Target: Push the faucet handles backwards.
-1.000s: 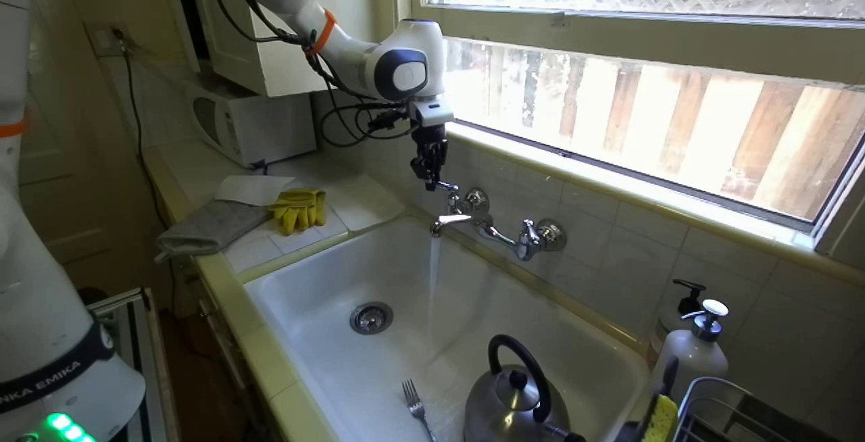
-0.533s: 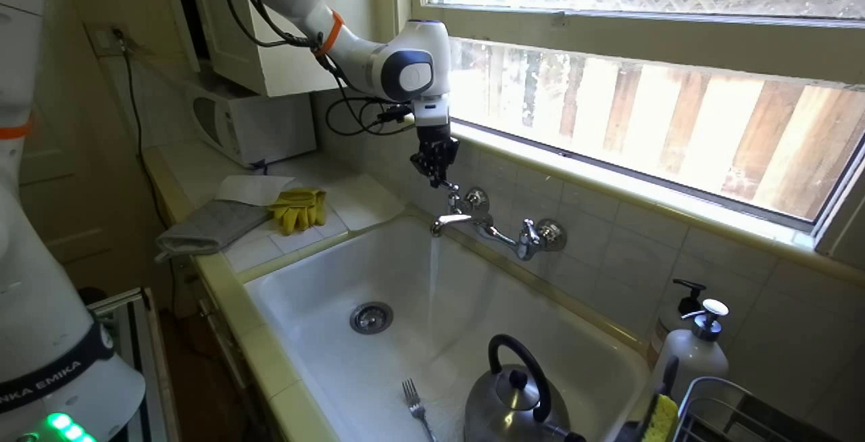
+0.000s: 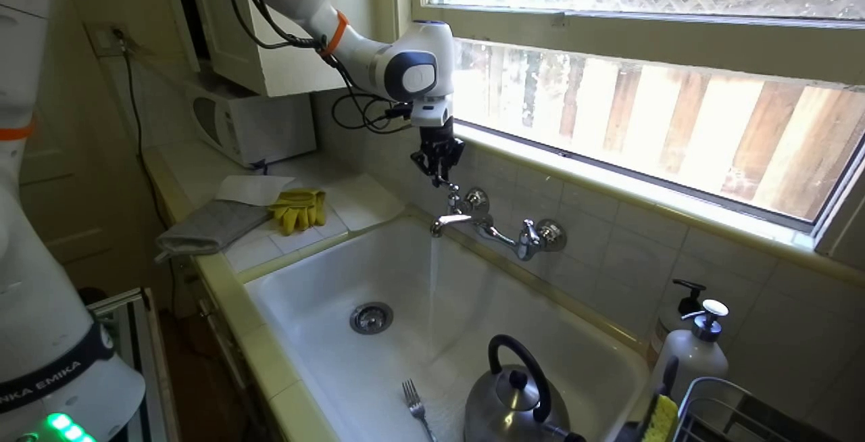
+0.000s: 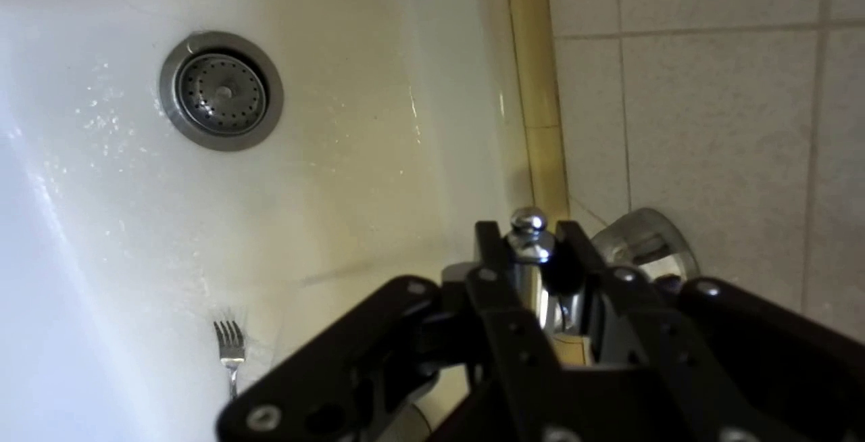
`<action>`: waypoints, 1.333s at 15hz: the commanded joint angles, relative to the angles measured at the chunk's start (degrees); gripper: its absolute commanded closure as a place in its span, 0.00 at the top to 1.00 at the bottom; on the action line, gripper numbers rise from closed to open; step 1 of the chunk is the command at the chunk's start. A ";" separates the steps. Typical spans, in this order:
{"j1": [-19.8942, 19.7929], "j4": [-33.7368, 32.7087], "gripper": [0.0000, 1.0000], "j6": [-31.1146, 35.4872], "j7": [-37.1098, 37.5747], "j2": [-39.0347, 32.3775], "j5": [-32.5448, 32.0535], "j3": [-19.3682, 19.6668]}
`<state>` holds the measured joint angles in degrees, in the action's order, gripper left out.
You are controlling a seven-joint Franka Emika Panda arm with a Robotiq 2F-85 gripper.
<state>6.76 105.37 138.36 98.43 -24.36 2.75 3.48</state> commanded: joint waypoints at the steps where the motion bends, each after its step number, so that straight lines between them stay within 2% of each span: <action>1: 0.57 -3.59 0.06 1.42 5.05 -4.27 2.01 0.10; 8: 0.52 -2.74 0.06 1.35 4.30 -3.21 1.62 -0.18; 9: 0.41 -2.48 0.49 1.14 4.02 -2.97 1.84 -0.32; 10: 0.35 -2.31 0.50 0.58 3.82 -2.78 2.00 -0.44; 17: 1.42 -1.47 0.99 2.25 6.60 -3.09 1.52 -0.03; 20: 1.76 1.74 1.00 3.84 6.18 -0.12 1.18 -0.09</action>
<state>7.68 103.88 140.08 103.23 -27.13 3.92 3.07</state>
